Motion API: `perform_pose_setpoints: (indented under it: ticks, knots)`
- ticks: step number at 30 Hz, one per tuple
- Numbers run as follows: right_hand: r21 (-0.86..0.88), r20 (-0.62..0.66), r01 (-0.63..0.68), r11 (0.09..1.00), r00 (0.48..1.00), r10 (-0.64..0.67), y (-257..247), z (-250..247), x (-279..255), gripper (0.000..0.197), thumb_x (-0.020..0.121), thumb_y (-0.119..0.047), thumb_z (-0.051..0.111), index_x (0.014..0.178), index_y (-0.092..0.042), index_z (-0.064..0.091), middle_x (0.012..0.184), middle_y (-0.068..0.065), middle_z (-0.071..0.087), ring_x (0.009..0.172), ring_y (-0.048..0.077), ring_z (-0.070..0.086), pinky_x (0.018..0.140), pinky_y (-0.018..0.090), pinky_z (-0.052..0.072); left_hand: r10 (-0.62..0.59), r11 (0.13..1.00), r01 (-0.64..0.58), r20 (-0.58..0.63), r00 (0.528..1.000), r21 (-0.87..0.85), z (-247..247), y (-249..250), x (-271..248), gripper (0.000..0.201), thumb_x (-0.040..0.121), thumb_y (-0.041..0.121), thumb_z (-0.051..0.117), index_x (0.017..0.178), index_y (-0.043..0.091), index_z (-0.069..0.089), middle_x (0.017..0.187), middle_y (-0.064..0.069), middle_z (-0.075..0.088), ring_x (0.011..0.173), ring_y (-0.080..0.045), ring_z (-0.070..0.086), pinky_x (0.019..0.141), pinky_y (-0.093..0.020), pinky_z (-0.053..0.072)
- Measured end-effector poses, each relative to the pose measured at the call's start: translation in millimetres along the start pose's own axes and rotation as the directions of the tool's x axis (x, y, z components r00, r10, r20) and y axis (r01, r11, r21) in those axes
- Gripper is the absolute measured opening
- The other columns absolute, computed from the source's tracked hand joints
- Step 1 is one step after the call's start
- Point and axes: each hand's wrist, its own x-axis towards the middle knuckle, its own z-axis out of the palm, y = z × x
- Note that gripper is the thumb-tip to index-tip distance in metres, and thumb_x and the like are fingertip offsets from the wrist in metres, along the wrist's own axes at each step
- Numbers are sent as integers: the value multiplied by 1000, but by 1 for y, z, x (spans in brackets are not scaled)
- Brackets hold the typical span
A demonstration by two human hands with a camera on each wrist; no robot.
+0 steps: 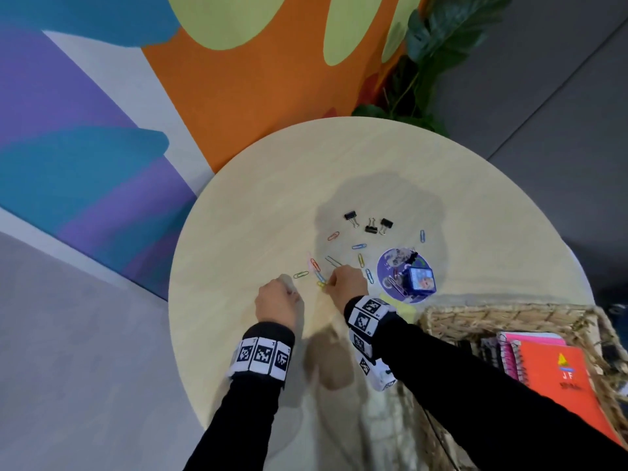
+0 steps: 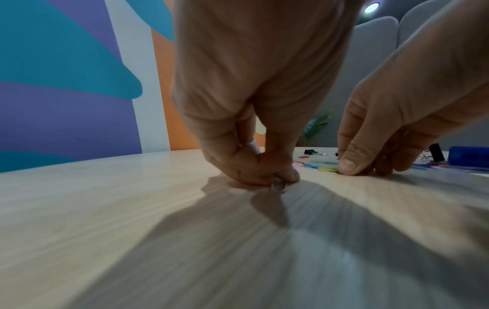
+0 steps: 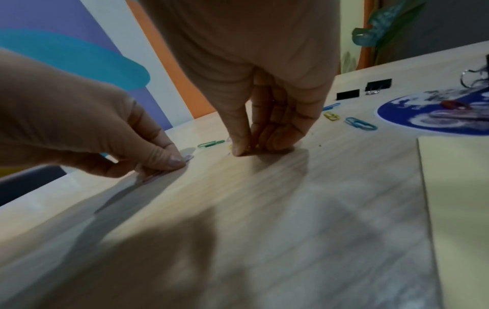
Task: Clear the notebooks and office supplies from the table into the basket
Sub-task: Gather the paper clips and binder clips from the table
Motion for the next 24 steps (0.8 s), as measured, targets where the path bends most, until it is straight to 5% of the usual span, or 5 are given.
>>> perform_pose_setpoints:
  ticks: [8, 12, 16, 19, 24]
  knots:
    - [-86, 89, 46, 995, 995, -39, -6, -2, -25, 27, 88, -13, 60, 106, 6, 63, 113, 22, 67, 107, 36, 64, 87, 35, 52, 53, 983, -64, 68, 996, 172, 3, 10, 7, 25, 92, 8, 44, 109, -1, 61, 113, -20, 65, 107, -35, 62, 88, -35, 48]
    - [-45, 128, 126, 991, 985, -119, -7, -38, -56, 25, 85, -13, 63, 66, -2, 52, 88, 18, 66, 80, 31, 63, 69, 29, 50, 104, 963, -114, 55, 993, 243, 10, 12, 4, 28, 93, 11, 45, 115, -4, 54, 112, -23, 65, 106, -38, 62, 88, -39, 48]
    - [138, -56, 230, 963, 973, -224, 28, -115, -113, 11, 79, -7, 63, 81, 2, 70, 69, 4, 61, 61, 14, 54, 57, 22, 47, 112, 972, -114, 23, 993, 207, 8, 12, 1, 30, 91, 17, 44, 110, -1, 60, 102, -25, 68, 97, -41, 65, 84, -41, 52]
    - [170, -158, 173, 970, 976, -147, 84, -152, -148, 7, 76, -7, 65, 80, -5, 71, 64, 1, 62, 58, 13, 56, 53, 16, 44, 141, 974, -145, 36, 989, 173, 2, 28, -13, 24, 89, 13, 50, 105, 1, 64, 107, -25, 68, 104, -41, 62, 86, -40, 49]
    - [-42, -6, -22, 999, 1000, 22, 156, -125, -135, 14, 78, -8, 63, 80, -1, 74, 73, 14, 70, 75, 27, 67, 63, 26, 48, 356, 928, -362, 78, 931, 83, -3, 75, -57, 24, 85, 19, 61, 60, 17, 58, 73, -7, 65, 77, -27, 58, 69, -28, 41]
